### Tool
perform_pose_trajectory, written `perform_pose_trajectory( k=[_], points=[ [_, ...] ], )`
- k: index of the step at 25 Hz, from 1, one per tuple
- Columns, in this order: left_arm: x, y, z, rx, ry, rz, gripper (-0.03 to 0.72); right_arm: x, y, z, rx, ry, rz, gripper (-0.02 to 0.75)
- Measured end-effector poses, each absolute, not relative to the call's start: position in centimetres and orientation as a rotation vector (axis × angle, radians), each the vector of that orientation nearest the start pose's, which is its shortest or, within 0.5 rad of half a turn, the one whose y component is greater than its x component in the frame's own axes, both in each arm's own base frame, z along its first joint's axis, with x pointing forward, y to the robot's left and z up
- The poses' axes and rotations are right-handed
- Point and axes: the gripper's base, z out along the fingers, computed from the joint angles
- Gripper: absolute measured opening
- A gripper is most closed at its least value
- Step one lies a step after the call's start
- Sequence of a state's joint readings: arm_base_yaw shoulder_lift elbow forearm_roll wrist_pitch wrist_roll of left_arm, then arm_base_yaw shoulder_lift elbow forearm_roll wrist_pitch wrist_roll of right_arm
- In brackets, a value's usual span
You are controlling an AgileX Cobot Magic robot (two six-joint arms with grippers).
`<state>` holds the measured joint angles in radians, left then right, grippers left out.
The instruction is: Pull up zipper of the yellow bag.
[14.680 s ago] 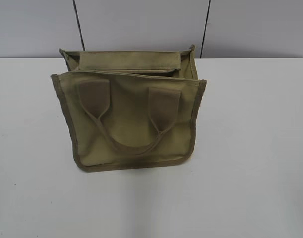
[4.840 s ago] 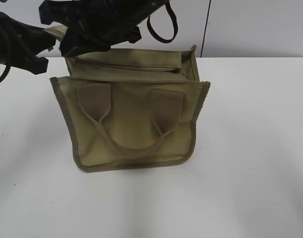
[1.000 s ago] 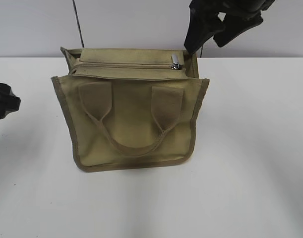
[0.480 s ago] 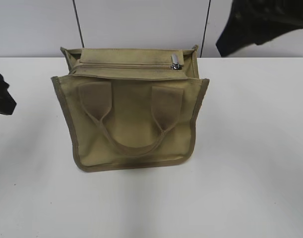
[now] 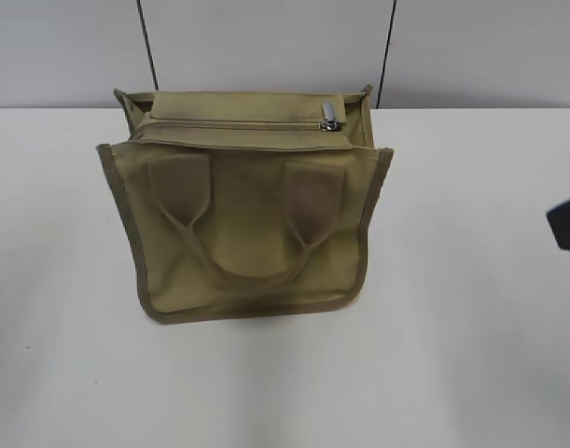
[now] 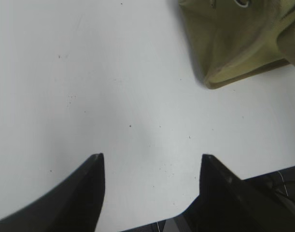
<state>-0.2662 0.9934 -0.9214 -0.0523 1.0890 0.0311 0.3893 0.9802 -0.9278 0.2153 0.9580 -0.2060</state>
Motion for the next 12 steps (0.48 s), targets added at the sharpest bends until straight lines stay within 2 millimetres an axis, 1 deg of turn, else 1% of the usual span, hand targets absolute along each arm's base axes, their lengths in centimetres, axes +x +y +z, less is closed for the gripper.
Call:
perform_pose_trajectory(
  k=[2,3,5,8,12],
  points=[
    [14.7,-4.5,33.3,0.373,2.584,-0.154,0.482,14.3,7.6,33.4,-0.628,2.400,0.358,0.598],
    [14.0,-4.3,33.3,0.372,2.572,-0.156,0.490,13.3,7.2,33.1,-0.619,2.393,0.361,0.598],
    [11.6,-3.6,33.5,0.365,2.511,-0.165,0.508,11.1,6.3,32.5,-0.603,2.379,0.371,0.598],
    [9.2,-3.0,32.4,0.364,2.480,-0.171,0.528,8.6,5.3,31.2,-0.603,2.407,0.378,0.598],
    [6.1,-2.2,30.6,0.360,2.445,-0.185,0.532,5.5,4.0,29.7,-0.582,2.478,0.375,0.598]
  ],
)
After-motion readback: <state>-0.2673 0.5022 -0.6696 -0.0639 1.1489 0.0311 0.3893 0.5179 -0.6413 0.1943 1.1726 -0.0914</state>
